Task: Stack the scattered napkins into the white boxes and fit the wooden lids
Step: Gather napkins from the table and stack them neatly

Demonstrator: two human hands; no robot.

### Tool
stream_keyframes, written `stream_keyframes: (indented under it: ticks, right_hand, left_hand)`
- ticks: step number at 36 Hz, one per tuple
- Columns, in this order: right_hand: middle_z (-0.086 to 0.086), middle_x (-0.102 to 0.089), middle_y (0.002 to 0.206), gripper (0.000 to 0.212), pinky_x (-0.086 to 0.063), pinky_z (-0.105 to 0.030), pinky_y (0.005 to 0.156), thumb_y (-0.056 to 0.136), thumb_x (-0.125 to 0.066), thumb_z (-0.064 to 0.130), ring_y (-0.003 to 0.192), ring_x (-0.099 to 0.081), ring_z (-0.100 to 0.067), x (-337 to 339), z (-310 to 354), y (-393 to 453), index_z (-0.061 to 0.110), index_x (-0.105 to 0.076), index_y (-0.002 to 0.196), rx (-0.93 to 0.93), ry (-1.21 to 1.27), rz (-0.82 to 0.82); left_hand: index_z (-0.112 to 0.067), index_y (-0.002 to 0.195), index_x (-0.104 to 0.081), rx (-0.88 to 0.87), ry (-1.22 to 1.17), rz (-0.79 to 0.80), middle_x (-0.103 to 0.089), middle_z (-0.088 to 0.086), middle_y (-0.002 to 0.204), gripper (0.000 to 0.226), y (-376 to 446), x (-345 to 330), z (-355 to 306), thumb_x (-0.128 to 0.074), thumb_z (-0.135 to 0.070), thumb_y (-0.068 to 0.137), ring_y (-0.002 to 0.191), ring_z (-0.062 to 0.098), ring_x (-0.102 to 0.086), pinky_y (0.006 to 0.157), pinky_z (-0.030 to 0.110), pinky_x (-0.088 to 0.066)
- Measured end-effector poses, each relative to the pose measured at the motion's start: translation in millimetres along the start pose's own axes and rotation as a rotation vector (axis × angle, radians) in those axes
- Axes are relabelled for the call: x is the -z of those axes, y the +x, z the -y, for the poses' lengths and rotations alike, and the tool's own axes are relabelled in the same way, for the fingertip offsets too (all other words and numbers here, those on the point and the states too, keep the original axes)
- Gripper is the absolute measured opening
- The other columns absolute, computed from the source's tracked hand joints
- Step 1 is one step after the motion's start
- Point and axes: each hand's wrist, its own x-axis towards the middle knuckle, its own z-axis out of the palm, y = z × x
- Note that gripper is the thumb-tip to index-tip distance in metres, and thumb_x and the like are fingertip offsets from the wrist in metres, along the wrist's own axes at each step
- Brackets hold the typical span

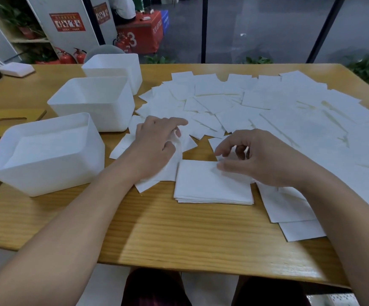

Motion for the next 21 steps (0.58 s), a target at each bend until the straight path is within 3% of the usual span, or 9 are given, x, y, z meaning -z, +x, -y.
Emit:
stream_keyframes:
  ticks: [4,7,15,18,21]
  right_hand:
    - [0.018,-0.071,0.104,0.013,-0.051,-0.017,0.073,0.09,-0.085,0.042,0.086,-0.063,-0.005,-8.0,2.9,-0.4,0.042,-0.078,0.1,0.006,-0.033,0.043]
    - [0.018,-0.071,0.103,0.009,-0.051,-0.017,0.074,0.091,-0.084,0.043,0.089,-0.063,-0.006,-11.8,3.9,0.4,0.042,-0.078,0.098,0.024,-0.033,0.023]
    - [0.025,-0.068,0.108,0.022,-0.044,-0.014,0.083,0.093,-0.078,0.055,0.108,-0.062,0.001,-15.9,6.1,2.6,0.04,-0.076,0.108,0.075,-0.064,-0.049]
    - [0.03,-0.066,0.107,0.02,-0.044,-0.011,0.083,0.091,-0.082,0.05,0.107,-0.061,0.002,-16.4,8.2,0.6,0.04,-0.076,0.107,0.065,-0.049,-0.011]
    - [0.025,-0.065,0.106,0.015,-0.045,-0.011,0.083,0.091,-0.085,0.043,0.104,-0.062,0.001,-17.7,9.6,-0.1,0.04,-0.078,0.103,0.088,-0.091,0.042]
  left_hand:
    - [-0.037,0.123,-0.073,-0.084,0.08,-0.104,-0.066,-0.019,0.118,0.032,2.0,0.1,7.5,-0.057,-0.014,0.108,0.124,0.011,-0.038,0.112,0.038,-0.026]
    - [-0.034,0.112,-0.079,-0.12,0.059,-0.209,-0.07,-0.019,0.114,0.02,3.2,2.6,8.5,-0.065,-0.021,0.108,0.124,0.015,-0.045,0.11,0.041,-0.03]
    - [-0.027,0.111,-0.079,-0.182,0.009,-0.444,-0.074,-0.015,0.117,0.013,1.3,6.1,0.6,-0.071,-0.019,0.104,0.124,0.008,-0.059,0.109,0.027,-0.035]
    - [-0.022,0.113,-0.078,-0.143,-0.046,-0.541,-0.075,-0.013,0.115,0.012,-0.5,9.4,-2.0,-0.07,-0.018,0.105,0.116,0.007,-0.065,0.106,0.03,-0.047]
    - [-0.019,0.115,-0.073,-0.08,-0.112,-0.614,-0.075,-0.014,0.113,0.012,-2.0,14.2,-5.2,-0.063,-0.02,0.109,0.11,0.002,-0.067,0.098,0.021,-0.053]
